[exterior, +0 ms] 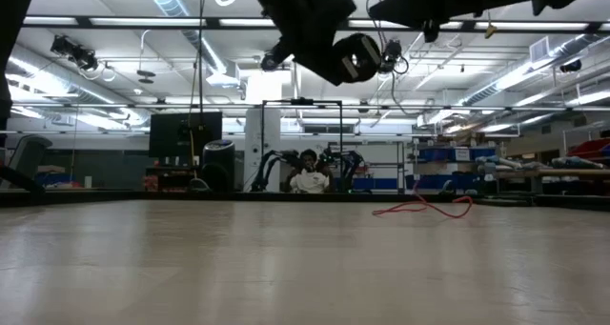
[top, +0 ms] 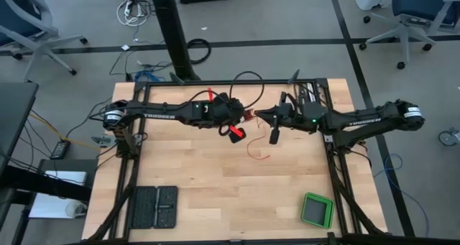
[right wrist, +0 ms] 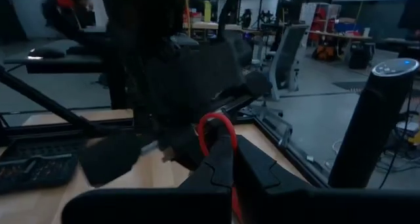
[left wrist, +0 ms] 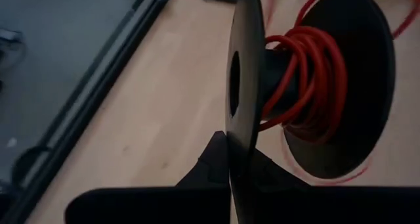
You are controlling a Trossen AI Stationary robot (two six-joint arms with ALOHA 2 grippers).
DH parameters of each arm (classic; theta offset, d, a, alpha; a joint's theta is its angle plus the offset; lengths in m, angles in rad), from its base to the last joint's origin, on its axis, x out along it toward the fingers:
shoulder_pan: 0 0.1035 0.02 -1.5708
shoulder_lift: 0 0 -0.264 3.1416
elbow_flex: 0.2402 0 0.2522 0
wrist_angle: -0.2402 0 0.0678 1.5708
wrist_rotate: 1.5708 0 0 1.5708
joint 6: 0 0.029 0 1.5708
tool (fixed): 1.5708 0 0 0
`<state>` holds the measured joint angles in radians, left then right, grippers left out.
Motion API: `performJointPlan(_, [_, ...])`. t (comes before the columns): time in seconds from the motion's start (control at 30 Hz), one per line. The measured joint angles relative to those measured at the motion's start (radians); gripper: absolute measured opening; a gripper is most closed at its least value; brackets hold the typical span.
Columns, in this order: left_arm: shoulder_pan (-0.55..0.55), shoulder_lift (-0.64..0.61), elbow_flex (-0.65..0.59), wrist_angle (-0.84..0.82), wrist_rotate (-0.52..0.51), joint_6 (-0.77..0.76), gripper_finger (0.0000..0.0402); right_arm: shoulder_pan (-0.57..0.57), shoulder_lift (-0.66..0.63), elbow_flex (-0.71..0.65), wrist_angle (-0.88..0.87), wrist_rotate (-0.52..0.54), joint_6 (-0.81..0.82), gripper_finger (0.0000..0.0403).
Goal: Coil cords
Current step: Coil the red wire cable onto the black spool
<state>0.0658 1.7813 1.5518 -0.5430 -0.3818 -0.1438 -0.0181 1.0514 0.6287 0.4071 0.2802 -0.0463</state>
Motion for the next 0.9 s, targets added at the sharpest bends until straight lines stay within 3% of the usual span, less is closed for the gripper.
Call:
performJointPlan(0.23, [0.027,0.000,0.023,-0.028,0.067,-0.075,0.0000,0.025,0.022,0.067,-0.019,0.160,-0.073,0.0000])
performJointPlan(0.53, [0.063,0.000,0.023,-0.033,0.110,-0.099,0.0000,0.043,0.024,0.164,-0.149,0.218,-0.251,0.0000])
performJointPlan(0.73, [0.079,0.000,0.023,-0.003,0.111,-0.125,0.0000,0.042,0.029,0.224,-0.159,0.215,-0.262,0.0001])
performJointPlan(0.9, [0.083,0.000,0.023,0.103,0.112,-0.155,0.0000,0.035,0.043,0.226,-0.169,0.139,-0.251,0.0000])
